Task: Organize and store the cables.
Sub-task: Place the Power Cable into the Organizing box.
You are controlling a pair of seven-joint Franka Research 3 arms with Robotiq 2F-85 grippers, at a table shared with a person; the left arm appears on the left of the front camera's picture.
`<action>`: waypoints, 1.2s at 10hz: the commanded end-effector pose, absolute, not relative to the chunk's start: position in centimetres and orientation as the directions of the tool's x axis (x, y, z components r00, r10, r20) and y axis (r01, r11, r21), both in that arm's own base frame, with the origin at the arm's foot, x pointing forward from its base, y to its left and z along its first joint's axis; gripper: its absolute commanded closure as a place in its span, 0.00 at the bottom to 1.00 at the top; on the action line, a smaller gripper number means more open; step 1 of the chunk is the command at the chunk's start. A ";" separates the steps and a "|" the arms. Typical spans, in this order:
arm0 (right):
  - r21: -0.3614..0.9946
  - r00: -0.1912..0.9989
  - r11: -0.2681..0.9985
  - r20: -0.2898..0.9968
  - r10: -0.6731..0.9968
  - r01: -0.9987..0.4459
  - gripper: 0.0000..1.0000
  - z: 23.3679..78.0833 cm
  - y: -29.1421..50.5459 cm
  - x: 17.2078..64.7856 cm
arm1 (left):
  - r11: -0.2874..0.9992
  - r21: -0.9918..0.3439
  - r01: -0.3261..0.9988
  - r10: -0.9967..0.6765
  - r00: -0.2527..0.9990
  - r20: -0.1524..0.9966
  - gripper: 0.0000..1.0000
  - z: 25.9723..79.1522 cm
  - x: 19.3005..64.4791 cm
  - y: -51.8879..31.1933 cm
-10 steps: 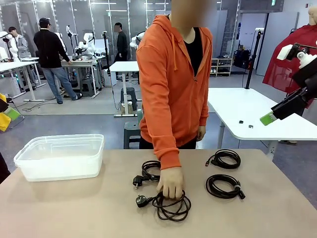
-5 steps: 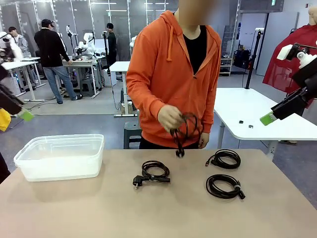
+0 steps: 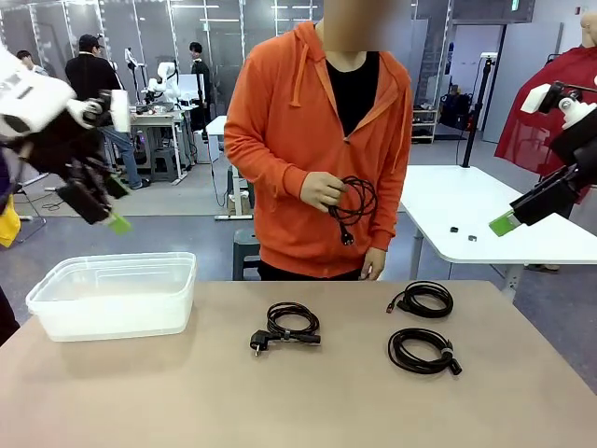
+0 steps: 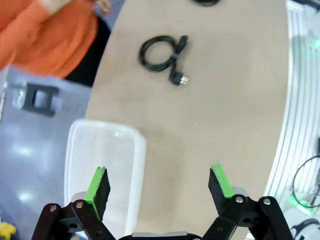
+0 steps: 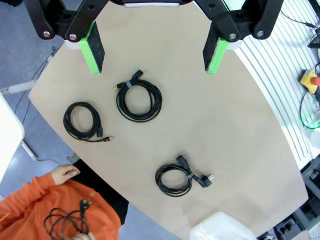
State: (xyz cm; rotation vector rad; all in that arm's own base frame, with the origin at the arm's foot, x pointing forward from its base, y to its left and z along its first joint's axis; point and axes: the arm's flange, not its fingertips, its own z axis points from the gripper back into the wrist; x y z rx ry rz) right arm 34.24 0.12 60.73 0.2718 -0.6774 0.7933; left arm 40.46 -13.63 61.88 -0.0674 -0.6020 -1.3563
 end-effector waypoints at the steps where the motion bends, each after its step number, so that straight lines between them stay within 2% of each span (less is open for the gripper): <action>1: -0.023 0.502 0.676 0.651 0.570 -0.737 0.00 60.7 0.2 34.2 | 0.071 0.335 0.940 -0.898 -0.086 0.432 0.00 61.2 42.3 -18.6; 2: -0.023 0.502 0.676 0.651 0.570 -0.737 0.00 60.7 0.2 34.2 | 0.009 0.358 0.934 -0.919 -0.133 0.372 0.00 59.6 42.2 -21.6; 3: -0.023 0.502 0.676 0.651 0.570 -0.737 0.00 60.7 0.2 34.2 | -0.058 0.337 0.940 -0.905 -0.192 0.379 0.00 58.1 41.8 -24.1; 5: -0.023 0.502 0.676 0.651 0.570 -0.737 0.00 60.7 0.2 34.2 | -0.156 0.279 0.948 -0.919 -0.242 0.310 0.00 55.1 42.1 -28.4; 9: -0.023 0.502 0.676 0.651 0.570 -0.737 0.00 60.7 0.2 34.2 | -0.185 0.187 0.965 -0.954 -0.222 0.201 0.00 48.9 43.0 -33.5; 12: -0.023 0.502 0.676 0.651 0.570 -0.737 0.00 60.7 0.2 34.2 | -0.183 0.171 0.968 -0.958 -0.215 0.190 0.00 48.5 45.6 -35.0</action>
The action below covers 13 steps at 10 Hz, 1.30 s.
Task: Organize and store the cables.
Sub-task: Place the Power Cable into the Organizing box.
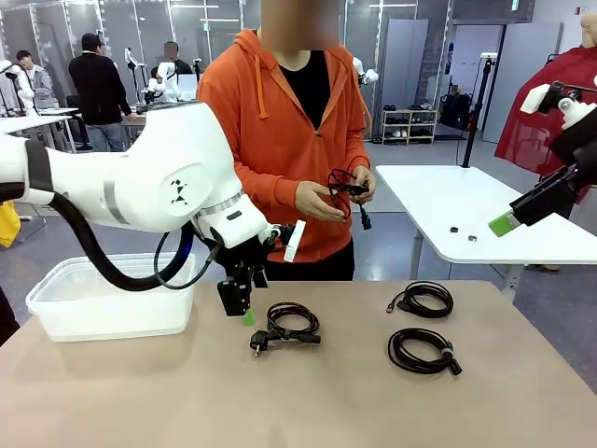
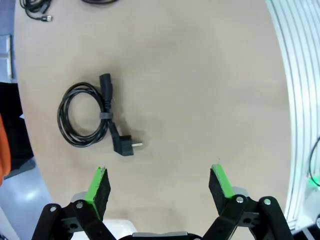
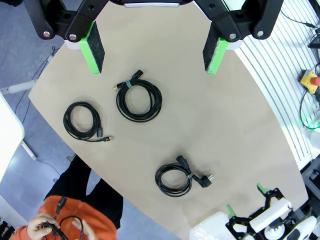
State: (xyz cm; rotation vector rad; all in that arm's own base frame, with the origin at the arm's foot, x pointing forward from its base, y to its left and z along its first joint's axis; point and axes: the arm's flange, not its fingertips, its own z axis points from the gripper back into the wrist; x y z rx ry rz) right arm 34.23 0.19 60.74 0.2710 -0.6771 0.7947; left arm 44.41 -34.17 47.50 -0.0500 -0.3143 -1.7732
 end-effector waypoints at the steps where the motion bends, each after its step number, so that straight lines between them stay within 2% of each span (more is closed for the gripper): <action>1: -0.023 0.502 0.676 0.651 0.570 -0.737 0.00 60.7 0.2 34.2 | -0.205 0.150 0.967 -0.955 -0.231 0.186 0.00 48.3 46.5 -35.5; 6: -0.023 0.502 0.676 0.651 0.570 -0.737 0.00 60.7 0.2 34.2 | -0.221 0.044 0.974 -0.966 -0.225 0.125 0.00 46.3 53.2 -39.8; 8: -0.023 0.502 0.676 0.651 0.570 -0.737 0.00 60.7 0.2 34.2 | -0.218 0.034 0.975 -0.972 -0.220 0.086 0.00 45.4 53.7 -40.2; 13: -0.023 0.502 0.676 0.651 0.570 -0.737 0.00 60.7 0.2 34.2 | -0.226 0.054 0.973 -0.966 -0.231 0.119 0.00 44.5 53.5 -39.6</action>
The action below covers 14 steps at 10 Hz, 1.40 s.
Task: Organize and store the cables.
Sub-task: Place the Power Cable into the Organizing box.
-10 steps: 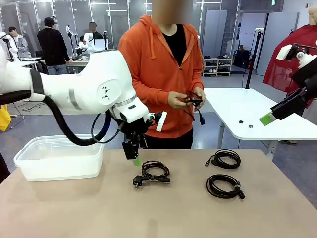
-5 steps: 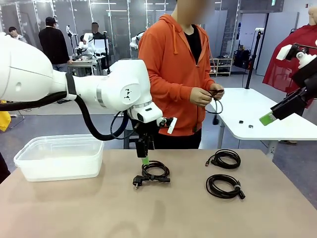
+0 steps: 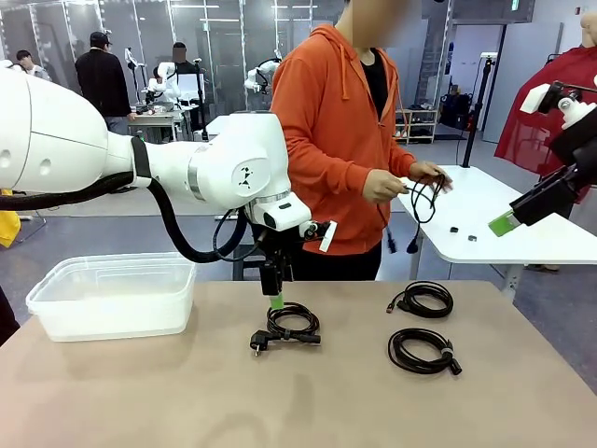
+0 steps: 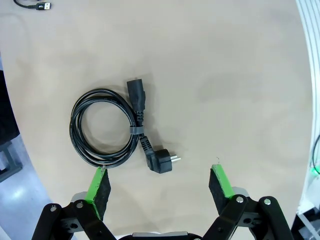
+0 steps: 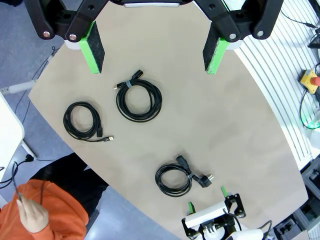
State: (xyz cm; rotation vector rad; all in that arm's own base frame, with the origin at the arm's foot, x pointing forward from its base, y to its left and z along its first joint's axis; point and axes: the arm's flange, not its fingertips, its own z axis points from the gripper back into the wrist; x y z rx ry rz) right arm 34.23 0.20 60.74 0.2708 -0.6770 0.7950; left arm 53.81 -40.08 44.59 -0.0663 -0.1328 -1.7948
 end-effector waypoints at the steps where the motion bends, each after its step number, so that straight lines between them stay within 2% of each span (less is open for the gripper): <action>1: -0.023 0.502 0.676 0.651 0.570 -0.737 0.00 60.7 0.2 34.2 | -0.221 0.055 0.974 -0.967 -0.226 0.115 0.00 44.6 53.8 -40.1; 9: -0.023 0.502 0.676 0.651 0.570 -0.737 0.00 60.7 0.2 34.2 | -0.097 -0.004 0.995 -0.994 -0.096 0.055 0.00 36.0 54.3 -41.9; 10: -0.023 0.502 0.676 0.651 0.570 -0.737 0.00 60.7 0.2 34.2 | -0.123 -0.011 0.992 -0.990 -0.122 0.067 0.00 35.5 54.7 -42.0; 14: -0.023 0.502 0.676 0.651 0.570 -0.737 0.00 60.7 0.2 34.2 | -0.096 -0.001 0.995 -0.995 -0.096 0.028 0.00 33.6 56.7 -42.3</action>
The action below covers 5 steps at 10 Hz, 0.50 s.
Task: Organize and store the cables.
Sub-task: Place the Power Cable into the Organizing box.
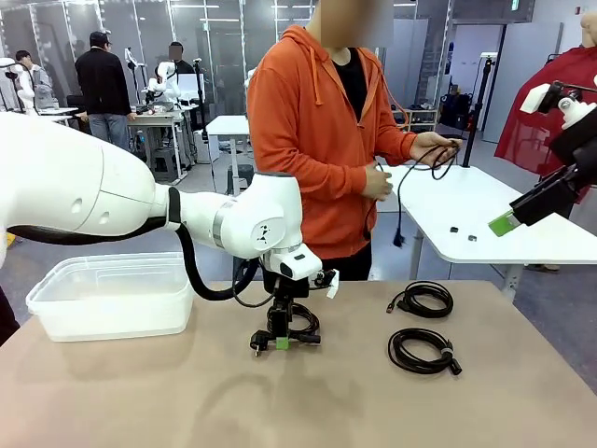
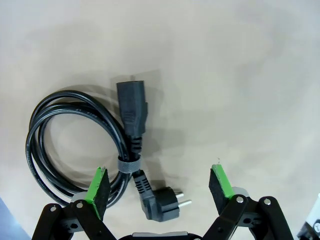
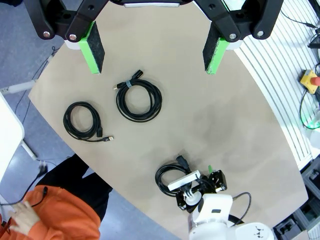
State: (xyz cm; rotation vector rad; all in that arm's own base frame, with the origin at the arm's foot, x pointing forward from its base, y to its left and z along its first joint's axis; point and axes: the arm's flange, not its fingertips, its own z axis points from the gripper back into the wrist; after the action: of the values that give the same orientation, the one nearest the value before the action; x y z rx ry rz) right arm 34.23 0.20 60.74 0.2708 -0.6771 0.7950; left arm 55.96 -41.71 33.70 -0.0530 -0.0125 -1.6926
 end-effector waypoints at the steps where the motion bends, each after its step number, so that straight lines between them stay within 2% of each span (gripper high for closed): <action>1: -0.023 0.502 0.676 0.651 0.570 -0.737 0.00 60.7 0.2 34.2 | -0.095 -0.004 0.995 -0.995 -0.095 0.029 0.00 33.3 57.2 -42.4; 5: -0.023 0.502 0.676 0.651 0.570 -0.737 0.00 60.7 0.2 34.2 | -0.090 -0.034 0.995 -0.996 -0.090 0.016 0.00 32.5 58.3 -42.6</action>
State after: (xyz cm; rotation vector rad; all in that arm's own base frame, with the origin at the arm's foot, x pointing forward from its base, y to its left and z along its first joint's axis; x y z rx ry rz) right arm 34.23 0.20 60.74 0.2708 -0.6770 0.7950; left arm 57.88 -42.10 32.33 -0.0594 -0.0137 -1.6793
